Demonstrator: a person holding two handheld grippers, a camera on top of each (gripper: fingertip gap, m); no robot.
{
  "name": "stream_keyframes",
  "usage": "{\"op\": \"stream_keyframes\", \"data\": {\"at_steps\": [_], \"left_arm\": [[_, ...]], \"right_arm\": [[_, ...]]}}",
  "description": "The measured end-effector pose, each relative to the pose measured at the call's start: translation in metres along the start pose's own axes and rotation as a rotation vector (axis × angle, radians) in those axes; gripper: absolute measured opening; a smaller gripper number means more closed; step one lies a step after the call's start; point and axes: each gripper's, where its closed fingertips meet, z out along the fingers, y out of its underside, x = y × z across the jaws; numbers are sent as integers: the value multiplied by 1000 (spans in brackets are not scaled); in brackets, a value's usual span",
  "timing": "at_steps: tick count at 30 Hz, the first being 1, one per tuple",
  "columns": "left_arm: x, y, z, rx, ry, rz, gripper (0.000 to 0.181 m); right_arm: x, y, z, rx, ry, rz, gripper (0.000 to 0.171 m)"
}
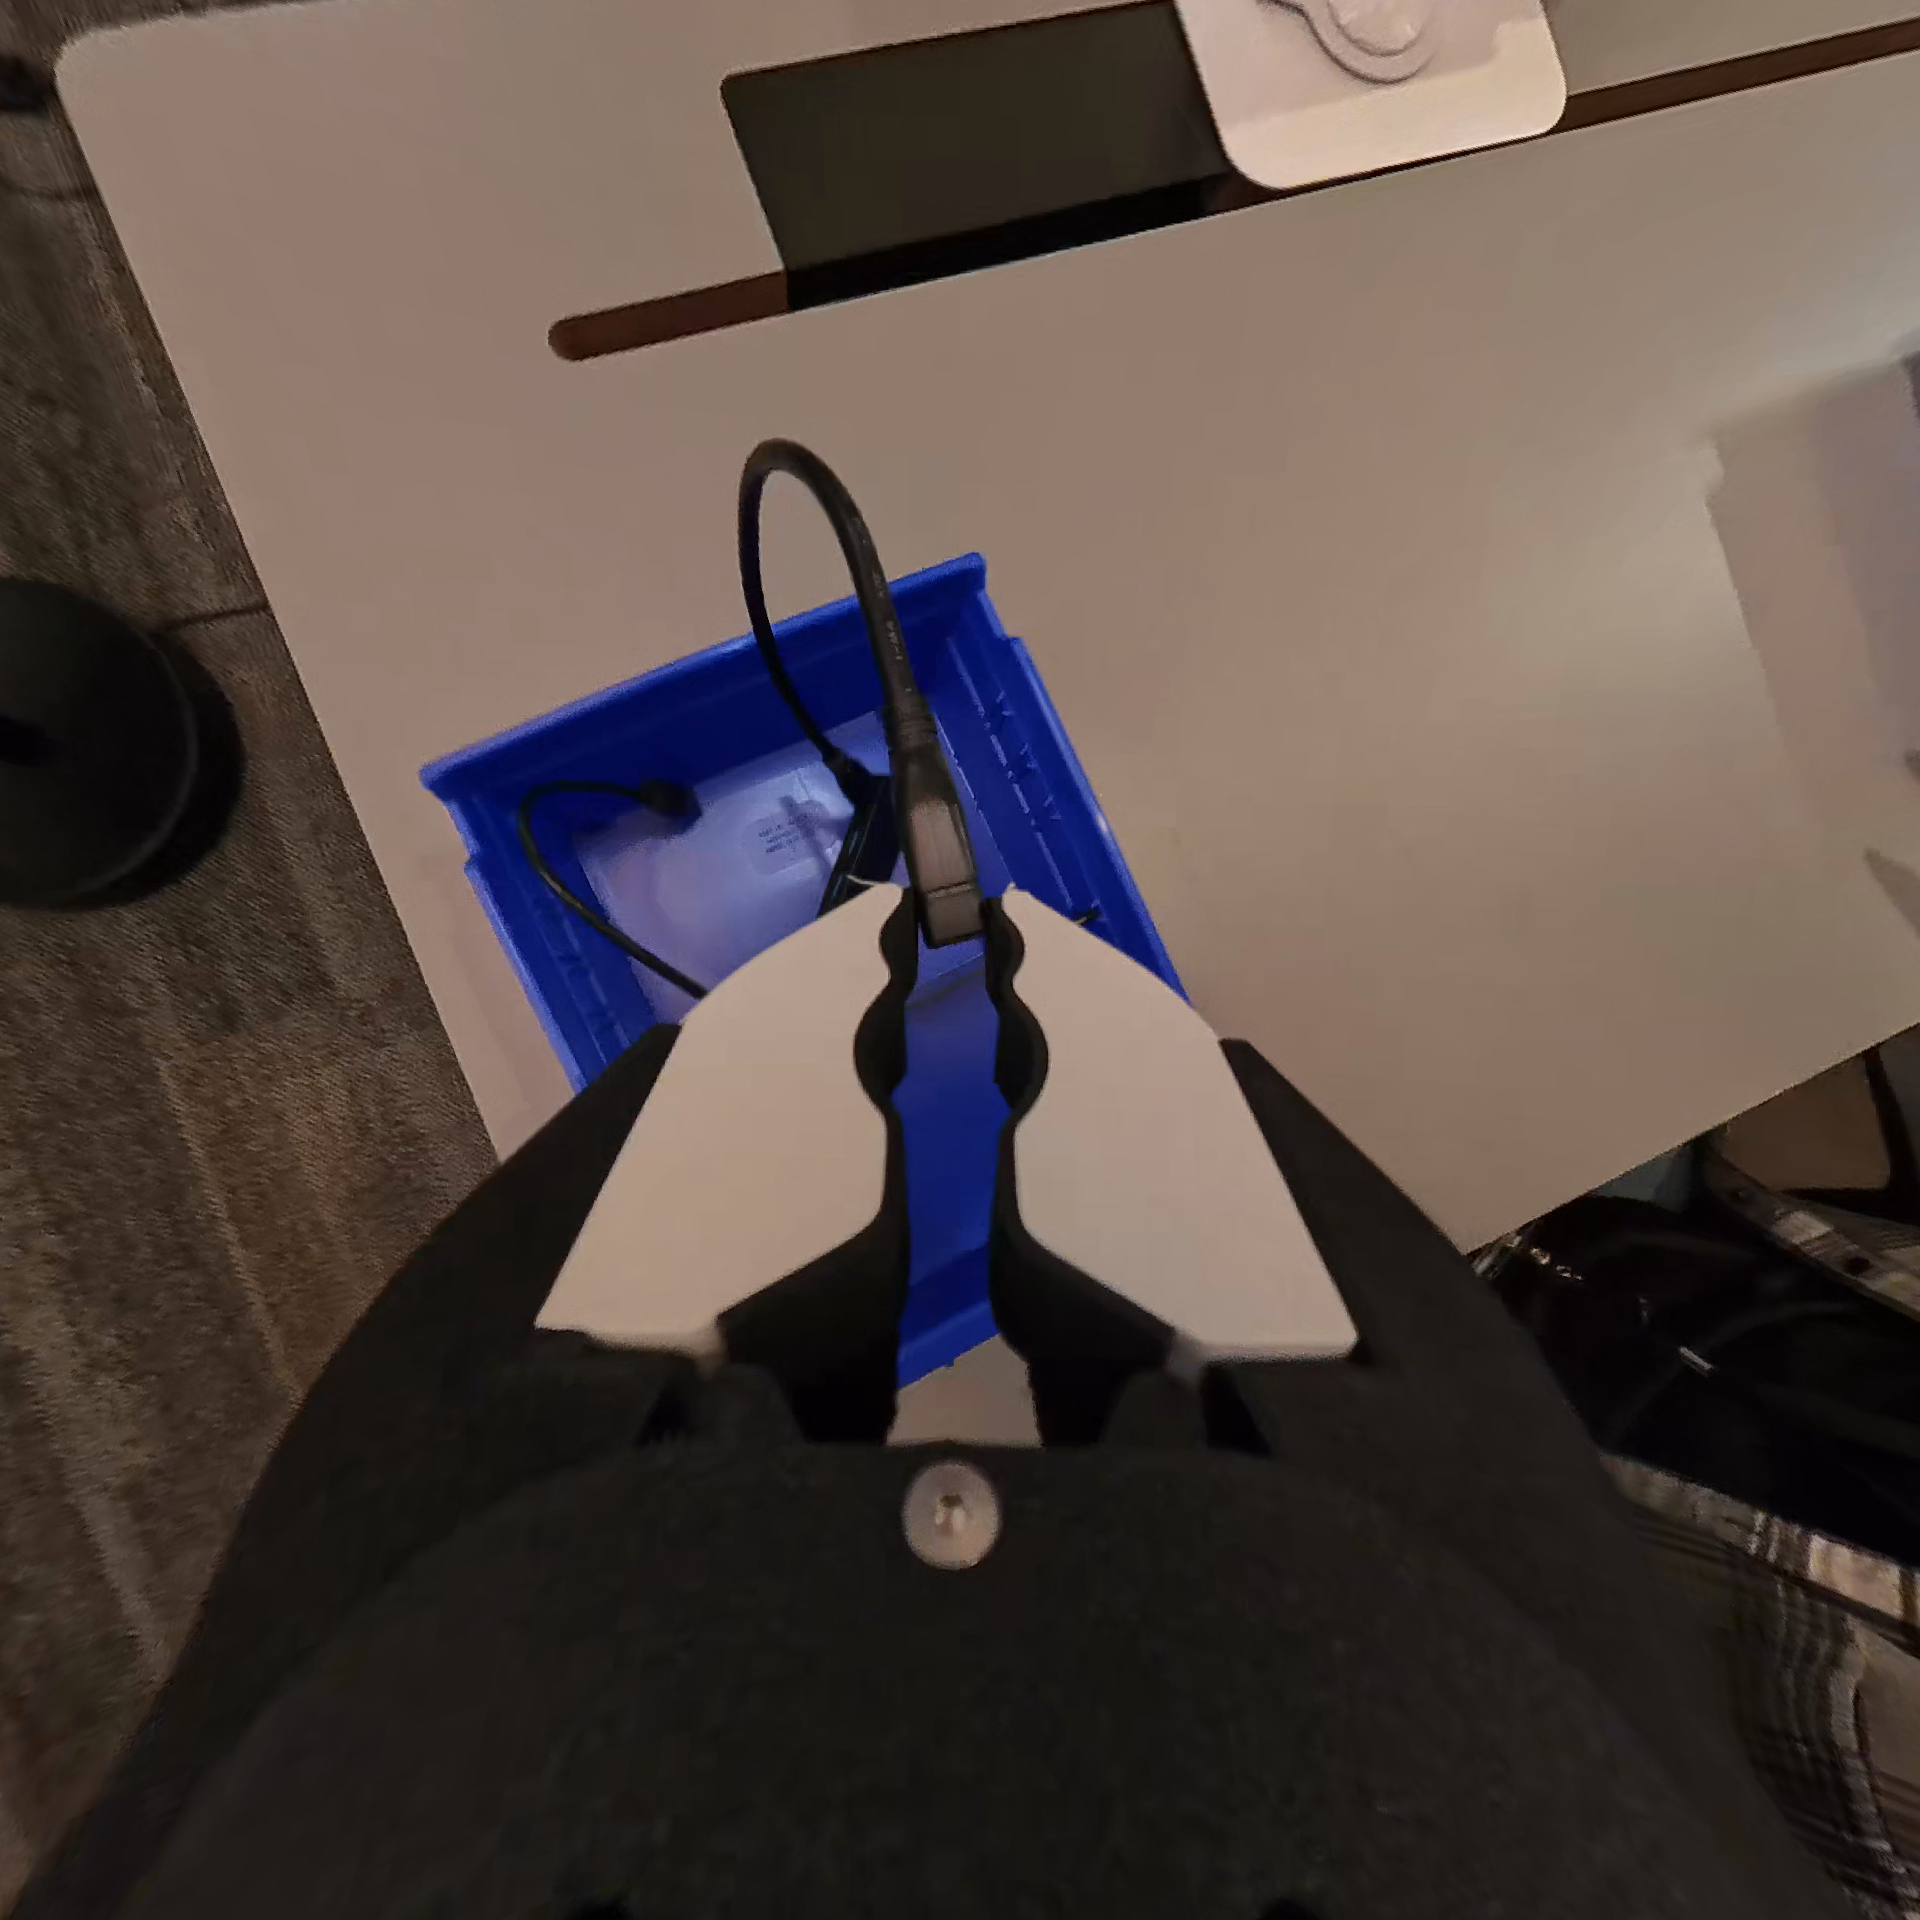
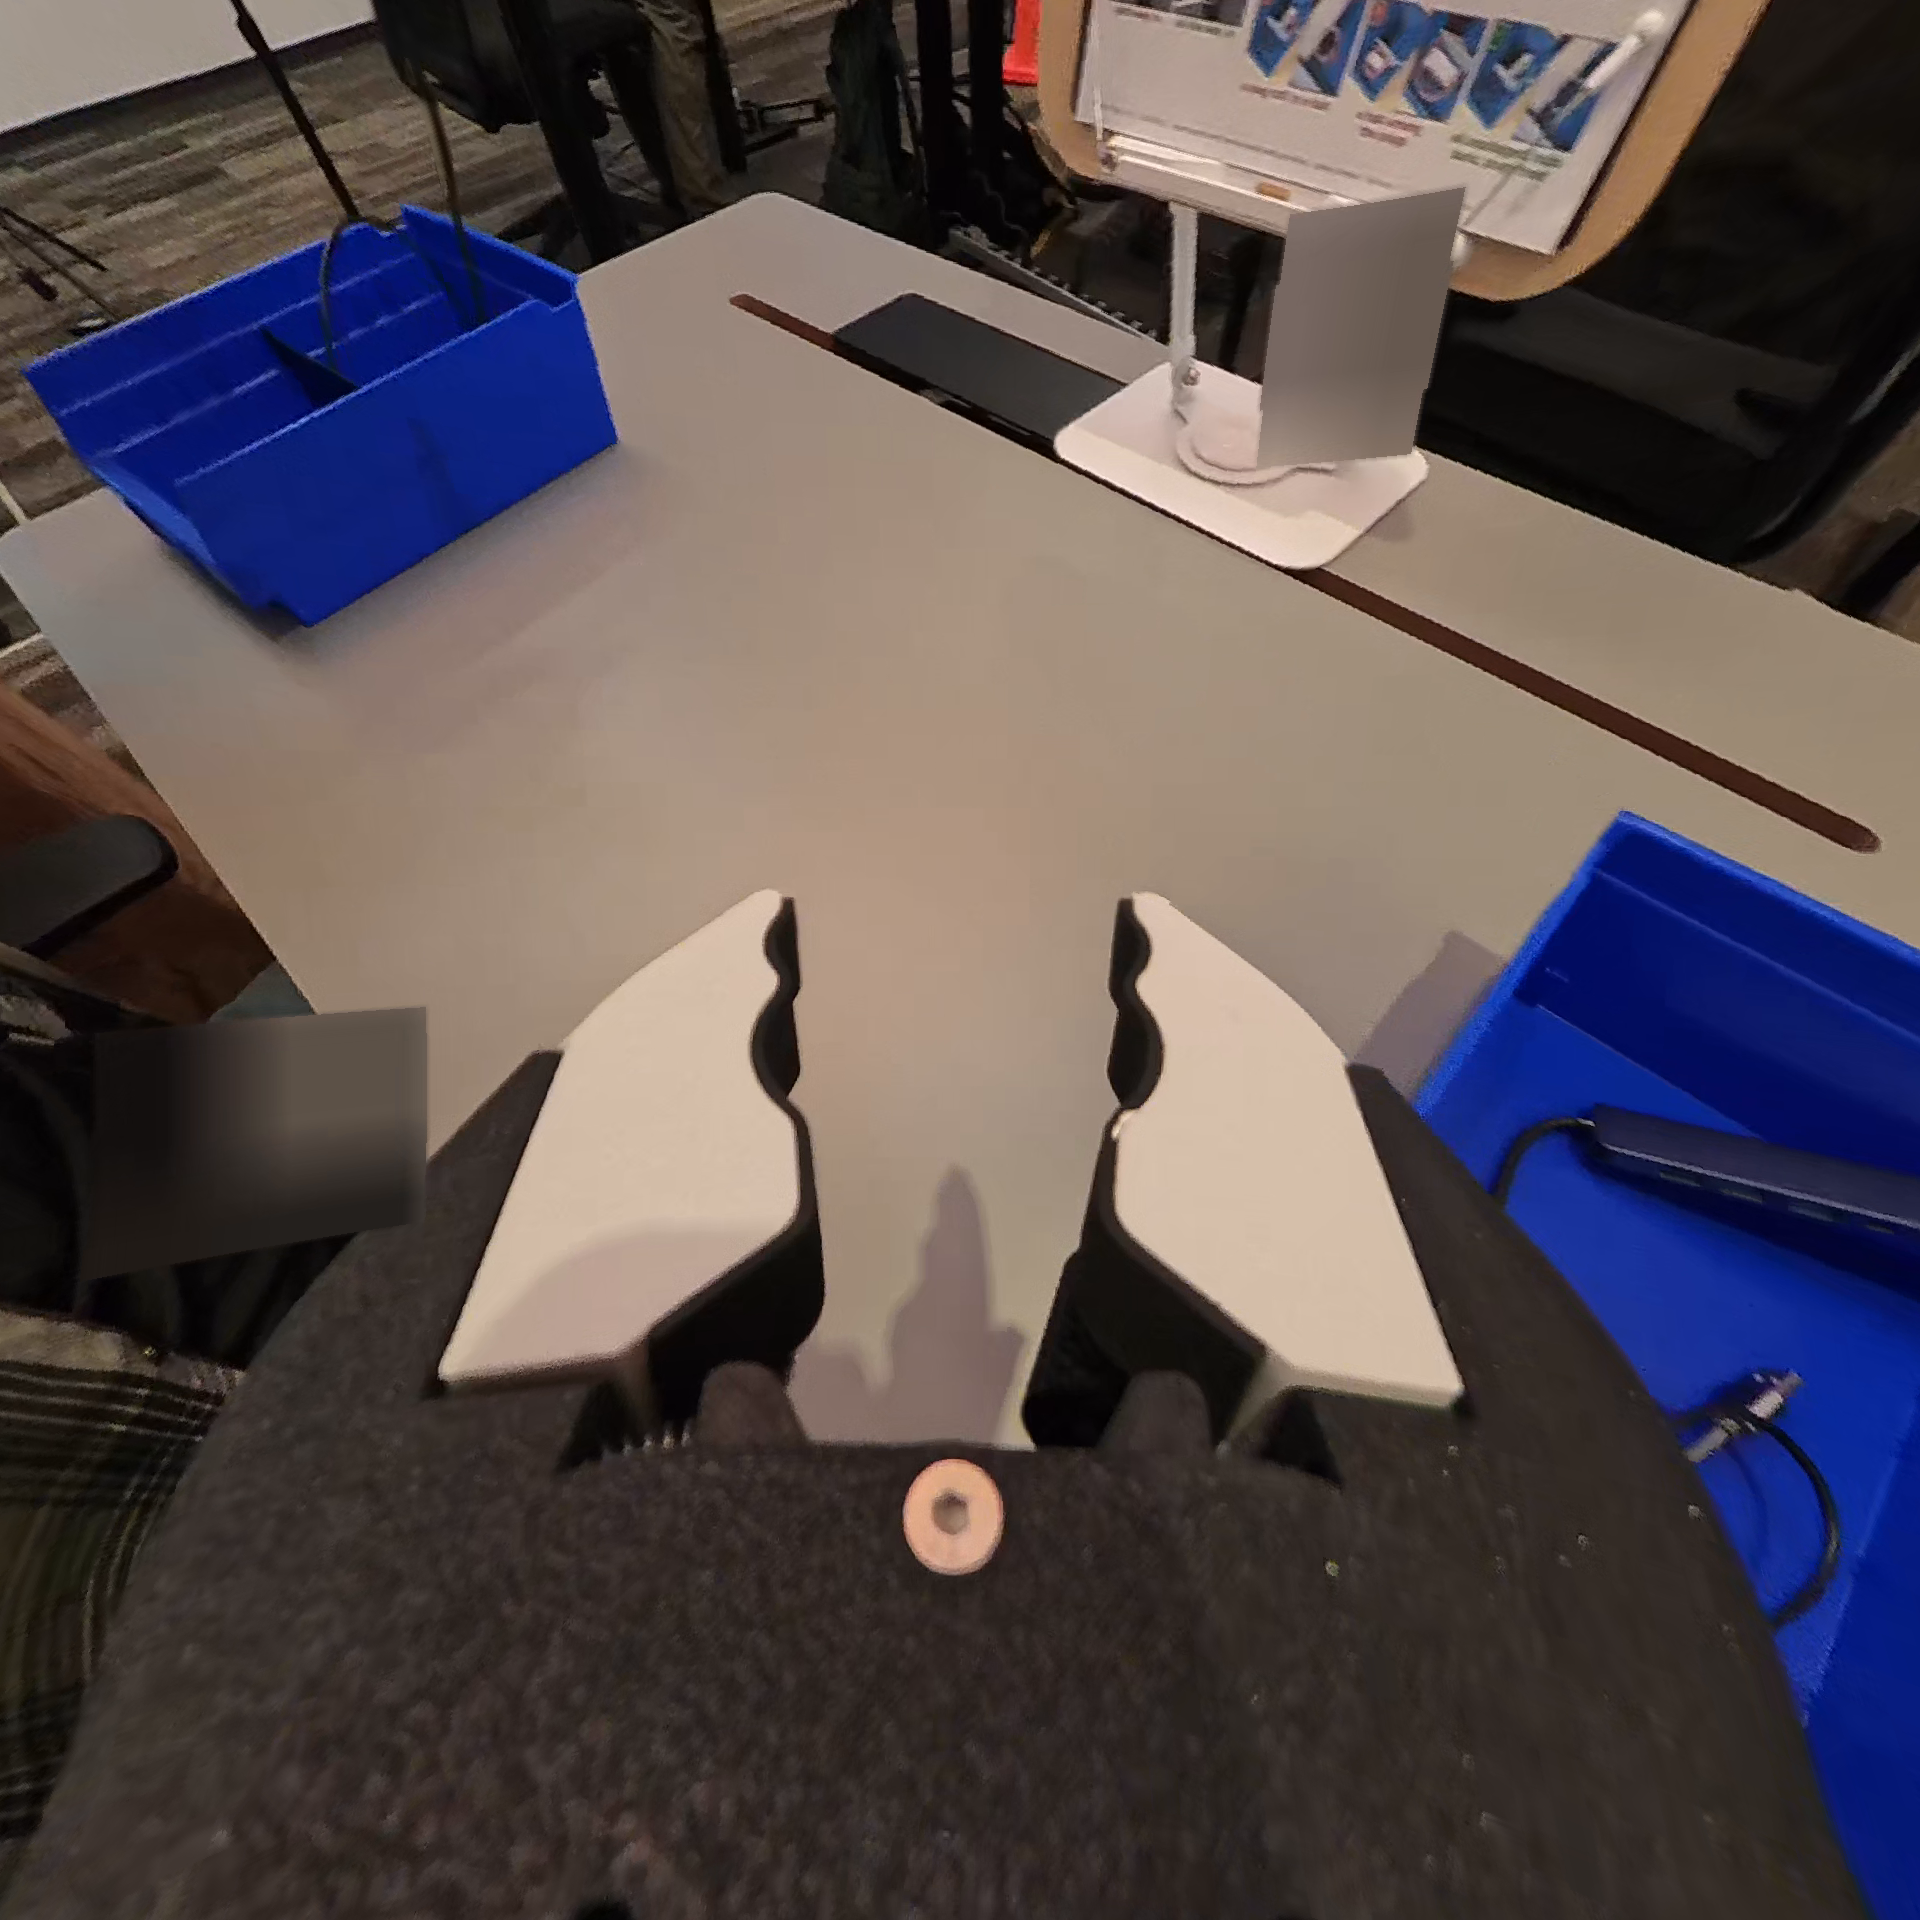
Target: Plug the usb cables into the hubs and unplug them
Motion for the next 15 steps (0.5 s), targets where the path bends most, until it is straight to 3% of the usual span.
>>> {"op": "stream_keyframes", "data": {"at_steps": [8,15], "left_arm": [[33,-42,-34,116,29,95,10],[81,-83,-76,249,84,176,11]], "right_arm": [[-39,-12,31,6,-104,-39,57],[-103,-58,110,158,-342,-8,69]]}}
